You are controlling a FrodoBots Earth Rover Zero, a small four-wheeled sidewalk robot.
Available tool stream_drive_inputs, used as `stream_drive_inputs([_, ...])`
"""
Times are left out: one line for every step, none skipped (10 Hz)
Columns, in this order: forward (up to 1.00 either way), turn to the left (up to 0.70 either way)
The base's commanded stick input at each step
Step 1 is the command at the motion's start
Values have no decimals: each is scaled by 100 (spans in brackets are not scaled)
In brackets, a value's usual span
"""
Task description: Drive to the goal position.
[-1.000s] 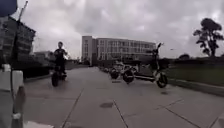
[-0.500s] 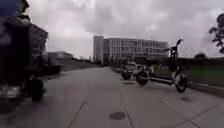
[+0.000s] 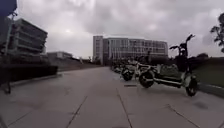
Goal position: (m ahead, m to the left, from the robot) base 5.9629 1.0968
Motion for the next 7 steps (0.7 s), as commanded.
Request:
stream_drive_inputs([70, 2])
stream_drive_inputs([70, 2])
stream_drive_inputs([70, 2])
stream_drive_inputs([70, 2])
stream_drive_inputs([70, 2])
stream_drive_inputs([70, 2])
stream_drive_inputs([70, 2])
